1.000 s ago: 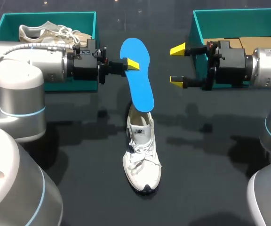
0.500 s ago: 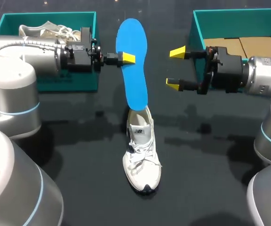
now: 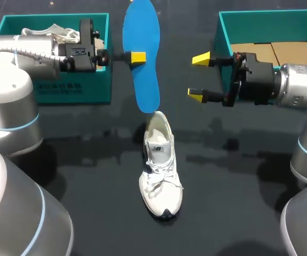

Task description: Take the shoe out of the shoebox, open the shoe tongue, remove and reinsert the insole, then place the shoe into the shoebox

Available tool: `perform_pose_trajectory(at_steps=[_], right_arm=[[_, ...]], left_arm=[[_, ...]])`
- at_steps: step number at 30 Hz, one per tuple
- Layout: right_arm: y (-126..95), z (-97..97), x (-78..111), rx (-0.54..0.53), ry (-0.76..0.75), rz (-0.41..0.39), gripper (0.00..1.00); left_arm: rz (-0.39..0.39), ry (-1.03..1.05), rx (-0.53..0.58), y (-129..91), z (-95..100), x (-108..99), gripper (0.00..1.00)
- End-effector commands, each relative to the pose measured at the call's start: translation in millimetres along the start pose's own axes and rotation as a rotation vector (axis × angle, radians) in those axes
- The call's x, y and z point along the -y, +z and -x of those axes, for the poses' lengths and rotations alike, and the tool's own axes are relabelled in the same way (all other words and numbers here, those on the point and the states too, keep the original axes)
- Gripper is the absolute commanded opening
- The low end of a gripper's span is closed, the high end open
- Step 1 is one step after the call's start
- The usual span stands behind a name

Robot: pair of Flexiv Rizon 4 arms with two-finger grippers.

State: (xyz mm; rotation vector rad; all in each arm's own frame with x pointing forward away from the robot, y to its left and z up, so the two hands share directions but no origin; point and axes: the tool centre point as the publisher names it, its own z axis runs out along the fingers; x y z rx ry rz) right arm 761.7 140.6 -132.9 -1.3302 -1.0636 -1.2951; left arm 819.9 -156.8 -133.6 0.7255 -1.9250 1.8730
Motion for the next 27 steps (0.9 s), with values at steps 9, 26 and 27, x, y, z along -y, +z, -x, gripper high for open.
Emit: perform_pose_trajectory(at_steps=[9, 26, 27], right_arm=[[2, 0.4, 0.1, 0.002, 0.001, 0.002, 1.00], [2, 0.4, 0.1, 0.002, 0.001, 0.002, 1.00], [2, 0.4, 0.1, 0.002, 0.001, 0.002, 1.00]], left_arm=[[-0.160, 0.334, 0.047, 3, -3.8, -6, 0.00], [-0.118, 1.055, 0.008, -7, -10.6, -20, 0.00], [-0.118, 1.055, 0.008, -7, -10.6, -20, 0.00]])
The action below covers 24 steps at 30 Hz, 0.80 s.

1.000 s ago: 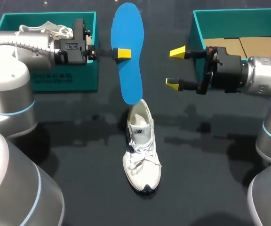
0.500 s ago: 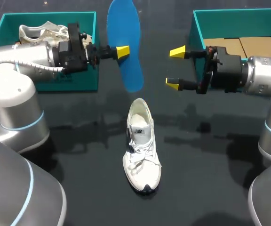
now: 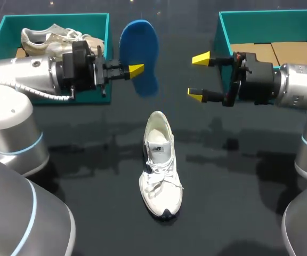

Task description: Take the shoe out of the shoebox, open the shoe tongue, remove and reinsert the insole, then place the shoe into the shoebox

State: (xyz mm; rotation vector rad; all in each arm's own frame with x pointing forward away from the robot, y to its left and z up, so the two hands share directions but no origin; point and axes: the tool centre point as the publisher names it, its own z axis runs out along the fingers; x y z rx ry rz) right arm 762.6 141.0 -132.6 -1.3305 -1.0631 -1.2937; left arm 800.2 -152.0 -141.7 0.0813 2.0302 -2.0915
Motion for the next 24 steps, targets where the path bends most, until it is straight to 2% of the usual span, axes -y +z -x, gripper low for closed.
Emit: perform_pose_trajectory(at_steps=[1, 5, 10, 13, 15, 24], right_arm=[[1.6, 0.7, 0.8, 0.002, 0.000, 0.002, 1.00], [1.6, 0.7, 0.8, 0.002, 0.000, 0.002, 1.00], [1.6, 0.7, 0.8, 0.002, 0.000, 0.002, 1.00], [1.6, 0.7, 0.8, 0.002, 0.000, 0.002, 1.00], [1.6, 0.7, 0.8, 0.002, 0.000, 0.002, 1.00], [1.6, 0.7, 0.8, 0.002, 0.000, 0.002, 1.00]], left_arm=[[-0.012, 0.235, 0.002, -1.2, -1.7, -1.4, 0.00], [-0.012, 0.235, 0.002, -1.2, -1.7, -1.4, 0.00], [-0.024, 0.374, -0.043, 3.7, 1.6, 4.5, 0.00], [-0.013, 0.581, -0.100, 6.1, -1.6, 5.0, 0.00], [0.013, 0.871, -0.032, 6.8, -2.1, 1.6, 0.00], [0.013, 0.871, -0.032, 6.8, -2.1, 1.6, 0.00]])
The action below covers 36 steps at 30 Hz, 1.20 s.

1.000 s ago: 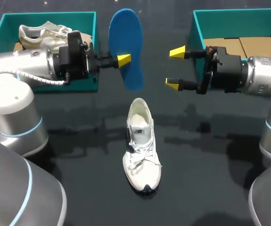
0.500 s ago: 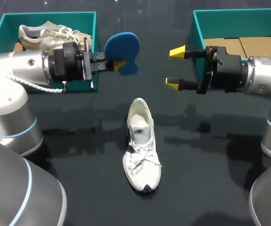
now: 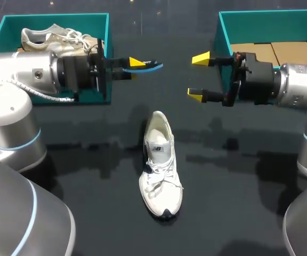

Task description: Take the shoe out of the shoebox, open the shoe tongue, remove and reinsert the insole, then place the shoe into the shoebox

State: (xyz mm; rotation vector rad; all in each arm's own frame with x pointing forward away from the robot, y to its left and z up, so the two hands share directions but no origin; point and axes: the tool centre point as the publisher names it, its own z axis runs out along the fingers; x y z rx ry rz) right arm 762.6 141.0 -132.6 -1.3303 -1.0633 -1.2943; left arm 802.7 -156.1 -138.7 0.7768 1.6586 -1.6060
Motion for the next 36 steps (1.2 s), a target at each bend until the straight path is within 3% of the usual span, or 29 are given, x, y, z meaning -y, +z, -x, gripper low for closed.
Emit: perform_pose_trajectory(at_steps=[1, 8, 13, 26, 36], right_arm=[[2, 0.7, 0.8, 0.002, 0.000, 0.002, 1.00], [2, 0.7, 0.8, 0.002, 0.000, 0.002, 1.00], [2, 0.7, 0.8, 0.002, 0.000, 0.002, 1.00], [2, 0.7, 0.8, 0.002, 0.000, 0.002, 1.00], [15, 3.6, 5.0, 0.057, -0.029, -0.102, 1.00]], left_arm=[[0.019, 0.122, 0.022, 3, -3.7, 3, 0.00], [0.036, 0.211, 0.010, 11, -8.4, -6, 0.00], [0.096, 0.454, 0.002, 17, -5.7, -4, 0.00], [0.112, 0.480, 0.001, 19, -6.6, -4, 0.00], [0.094, 0.540, -0.032, 29, -6.2, -10, 0.00]])
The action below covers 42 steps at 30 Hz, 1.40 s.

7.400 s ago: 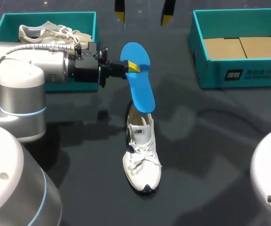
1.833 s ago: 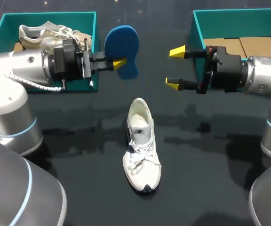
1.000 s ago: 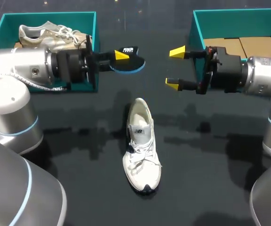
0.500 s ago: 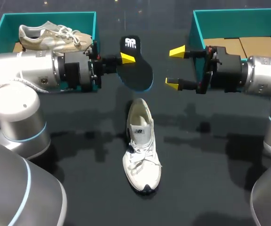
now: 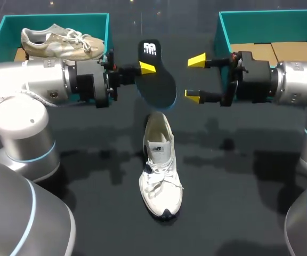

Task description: Take the shoe out of the shoebox, open the shoe tongue, remove and reinsert the insole, then place the shoe into the shoebox

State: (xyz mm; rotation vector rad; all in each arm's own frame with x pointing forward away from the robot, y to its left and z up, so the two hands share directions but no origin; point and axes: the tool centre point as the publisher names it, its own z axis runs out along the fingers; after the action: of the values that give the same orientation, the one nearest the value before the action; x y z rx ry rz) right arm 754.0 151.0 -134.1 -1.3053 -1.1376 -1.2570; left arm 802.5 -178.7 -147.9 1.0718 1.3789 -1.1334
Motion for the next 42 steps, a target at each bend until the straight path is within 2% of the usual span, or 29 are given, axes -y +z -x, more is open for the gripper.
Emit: perform_pose_trajectory(at_steps=[1, 4, 5, 7, 9, 11, 12, 14, 26, 30, 34, 42], right_arm=[[8, 1.1, -4.7, 0.024, 0.001, -0.055, 1.00], [9, 1.5, -3.4, 0.029, 0.002, -0.067, 1.00], [10, 1.8, -2.7, 0.029, 0.003, -0.069, 0.93], [13, 1.7, -1.0, 0.030, -0.002, -0.077, 0.87], [16, 1.8, -0.2, 0.030, -0.002, -0.086, 0.71], [20, 2.1, 0.3, 0.030, -0.005, -0.096, 0.64], [22, 2.5, 0.4, 0.032, -0.002, -0.099, 0.56], [25, 3.3, 0.9, 0.026, -0.003, -0.109, 0.50], [43, 7.8, -0.4, 0.017, 0.007, -0.146, 0.46], [45, 8.6, -0.1, 0.017, 0.001, -0.152, 0.44], [46, 9.1, 0.0, 0.014, -0.007, -0.152, 0.37], [44, 9.5, -1.9, 0.007, -0.018, -0.143, 0.33]], left_arm=[[-0.020, 0.018, -0.015, 8, -0.8, -6, 0.00], [-0.025, 0.036, -0.019, 11, -1.2, -7, 0.00], [-0.027, 0.040, -0.018, 13, -1.2, -7, 0.00], [-0.028, 0.054, -0.021, 14, -1.1, -8, 0.00], [-0.026, 0.059, -0.020, 16, -1.4, -9, 0.00], [-0.028, 0.066, -0.020, 19, -1.7, -10, 0.00], [-0.028, 0.067, -0.019, 22, -1.5, -12, 0.00], [-0.029, 0.074, -0.017, 24, -1.2, -13, 0.00], [-0.041, 0.099, -0.021, 40, 1.4, -15, 0.00], [-0.045, 0.101, -0.025, 43, 1.4, -14, 0.00], [-0.046, 0.101, -0.026, 44, 1.6, -14, 0.00], [-0.052, 0.100, -0.033, 44, 1.5, -14, 0.00]])
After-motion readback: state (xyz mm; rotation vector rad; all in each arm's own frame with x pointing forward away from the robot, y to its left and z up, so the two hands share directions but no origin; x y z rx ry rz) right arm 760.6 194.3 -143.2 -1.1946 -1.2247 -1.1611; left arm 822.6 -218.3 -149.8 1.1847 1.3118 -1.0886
